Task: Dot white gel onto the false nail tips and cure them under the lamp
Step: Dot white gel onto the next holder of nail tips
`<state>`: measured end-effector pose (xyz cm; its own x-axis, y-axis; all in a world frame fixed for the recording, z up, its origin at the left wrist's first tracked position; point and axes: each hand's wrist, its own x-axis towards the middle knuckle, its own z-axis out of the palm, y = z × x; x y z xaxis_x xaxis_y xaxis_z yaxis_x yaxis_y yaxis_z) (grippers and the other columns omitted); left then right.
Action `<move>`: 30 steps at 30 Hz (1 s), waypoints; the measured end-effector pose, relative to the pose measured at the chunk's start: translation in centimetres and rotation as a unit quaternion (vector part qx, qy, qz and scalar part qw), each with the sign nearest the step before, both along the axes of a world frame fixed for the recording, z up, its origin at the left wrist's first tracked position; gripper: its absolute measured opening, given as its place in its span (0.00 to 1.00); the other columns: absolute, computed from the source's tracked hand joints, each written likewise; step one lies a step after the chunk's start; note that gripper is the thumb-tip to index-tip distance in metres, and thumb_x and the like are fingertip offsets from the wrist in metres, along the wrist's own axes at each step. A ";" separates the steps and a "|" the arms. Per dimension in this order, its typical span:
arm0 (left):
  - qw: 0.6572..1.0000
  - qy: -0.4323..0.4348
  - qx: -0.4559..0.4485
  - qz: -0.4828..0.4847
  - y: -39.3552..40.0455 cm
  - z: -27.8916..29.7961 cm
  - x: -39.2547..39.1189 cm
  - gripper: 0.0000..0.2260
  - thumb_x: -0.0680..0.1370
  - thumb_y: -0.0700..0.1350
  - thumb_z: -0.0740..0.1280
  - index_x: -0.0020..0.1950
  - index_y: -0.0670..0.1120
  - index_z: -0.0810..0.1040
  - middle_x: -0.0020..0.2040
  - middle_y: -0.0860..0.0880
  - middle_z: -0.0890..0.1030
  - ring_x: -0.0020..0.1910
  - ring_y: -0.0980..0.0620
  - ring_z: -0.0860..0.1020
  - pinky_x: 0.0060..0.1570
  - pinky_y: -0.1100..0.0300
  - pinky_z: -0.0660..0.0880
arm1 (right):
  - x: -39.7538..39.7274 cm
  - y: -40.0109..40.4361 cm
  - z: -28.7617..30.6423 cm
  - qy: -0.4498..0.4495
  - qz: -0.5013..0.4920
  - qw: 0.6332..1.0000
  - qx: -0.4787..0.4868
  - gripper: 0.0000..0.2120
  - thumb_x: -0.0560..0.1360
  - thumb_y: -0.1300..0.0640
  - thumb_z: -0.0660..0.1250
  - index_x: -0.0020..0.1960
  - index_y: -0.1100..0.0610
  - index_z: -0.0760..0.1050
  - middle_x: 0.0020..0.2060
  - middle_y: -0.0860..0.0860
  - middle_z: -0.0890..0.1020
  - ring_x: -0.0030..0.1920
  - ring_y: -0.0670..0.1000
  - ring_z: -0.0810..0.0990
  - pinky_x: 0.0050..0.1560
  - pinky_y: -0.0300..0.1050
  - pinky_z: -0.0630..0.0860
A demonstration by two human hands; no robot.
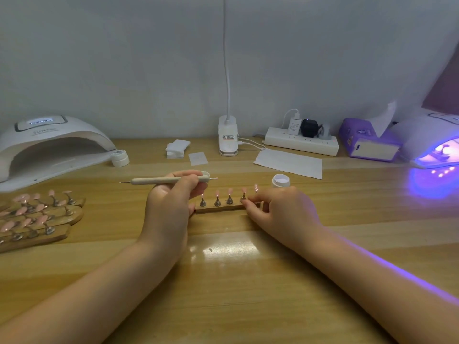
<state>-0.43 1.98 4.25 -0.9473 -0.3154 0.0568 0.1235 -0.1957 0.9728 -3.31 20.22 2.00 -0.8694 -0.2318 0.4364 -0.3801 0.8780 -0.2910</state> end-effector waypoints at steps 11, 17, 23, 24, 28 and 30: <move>0.998 0.046 -0.025 -0.044 0.6 -1.4 0.6 0.08 0.78 0.39 0.65 0.44 0.49 0.81 0.42 0.50 0.84 0.46 0.55 0.82 0.54 0.54 0.75 | -0.9 0.0 -0.3 -0.044 -0.022 0.999 -0.010 0.13 0.80 0.46 0.60 0.57 0.47 0.81 0.40 0.50 0.84 0.42 0.52 0.80 0.39 0.44 0.75; 0.997 0.054 -0.023 -0.048 0.5 -1.6 0.5 0.08 0.77 0.39 0.65 0.43 0.50 0.81 0.42 0.50 0.84 0.46 0.55 0.82 0.50 0.57 0.73 | -0.6 0.0 -0.1 -0.013 -0.011 1.000 0.010 0.13 0.80 0.47 0.59 0.56 0.47 0.81 0.41 0.49 0.84 0.42 0.51 0.80 0.37 0.42 0.74; 0.996 0.076 -0.020 -0.031 0.2 -1.5 0.2 0.07 0.78 0.39 0.65 0.44 0.48 0.81 0.43 0.50 0.84 0.47 0.53 0.82 0.49 0.59 0.74 | 0.0 0.2 0.1 0.035 0.048 0.996 -0.070 0.08 0.77 0.54 0.66 0.50 0.52 0.84 0.36 0.47 0.82 0.36 0.47 0.78 0.38 0.47 0.76; 0.995 0.089 -0.027 -0.026 0.1 -1.3 0.1 0.07 0.78 0.39 0.65 0.44 0.48 0.80 0.42 0.51 0.84 0.46 0.54 0.82 0.48 0.61 0.75 | 0.0 0.2 0.2 0.047 0.056 0.992 -0.099 0.06 0.76 0.56 0.67 0.47 0.53 0.84 0.33 0.46 0.80 0.34 0.46 0.76 0.37 0.46 0.75; 0.982 0.163 -0.096 -0.025 -0.1 -0.6 0.3 0.04 0.79 0.39 0.64 0.47 0.45 0.79 0.39 0.54 0.83 0.40 0.58 0.81 0.42 0.69 0.76 | 0.4 -0.3 0.4 0.018 0.092 0.973 -0.212 0.03 0.75 0.56 0.69 0.45 0.55 0.81 0.32 0.45 0.79 0.32 0.45 0.76 0.35 0.40 0.74; 0.971 0.194 -0.138 -0.034 0.0 -0.5 0.5 0.03 0.77 0.41 0.65 0.48 0.45 0.78 0.39 0.55 0.82 0.40 0.59 0.80 0.41 0.69 0.75 | 0.5 -0.6 0.2 -0.015 0.098 0.967 -0.233 0.03 0.75 0.56 0.69 0.47 0.54 0.81 0.35 0.43 0.80 0.32 0.44 0.76 0.35 0.38 0.74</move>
